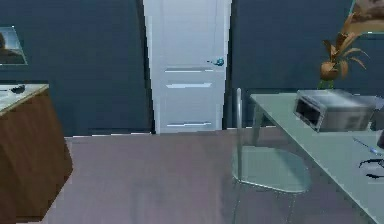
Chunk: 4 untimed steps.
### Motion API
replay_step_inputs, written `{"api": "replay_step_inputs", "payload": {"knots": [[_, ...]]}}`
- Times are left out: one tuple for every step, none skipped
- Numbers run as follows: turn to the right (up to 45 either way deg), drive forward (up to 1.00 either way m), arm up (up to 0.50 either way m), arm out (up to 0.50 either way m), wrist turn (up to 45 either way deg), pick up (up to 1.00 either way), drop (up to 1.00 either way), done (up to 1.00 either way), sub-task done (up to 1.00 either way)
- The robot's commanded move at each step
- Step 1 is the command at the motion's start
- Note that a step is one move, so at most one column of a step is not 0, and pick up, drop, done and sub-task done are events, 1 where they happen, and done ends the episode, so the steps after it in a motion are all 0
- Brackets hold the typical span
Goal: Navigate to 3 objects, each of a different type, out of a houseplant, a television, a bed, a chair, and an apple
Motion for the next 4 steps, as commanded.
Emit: {"api": "replay_step_inputs", "payload": {"knots": [[0.0, 0.15, 0.0, 0.0, 0.0, 0.0, 0.0, 0.0, 0.0], [27.0, 0.0, 0.0, 0.0, 0.0, 0.0, 0.0, 0.0, 0.0], [0.0, 0.0, 0.0, 0.0, 0.0, 0.0, 0.0, 0.0, 1.0], [-45.0, 0.0, 0.0, 0.0, 0.0, 0.0, 0.0, 0.0, 0.0]]}}
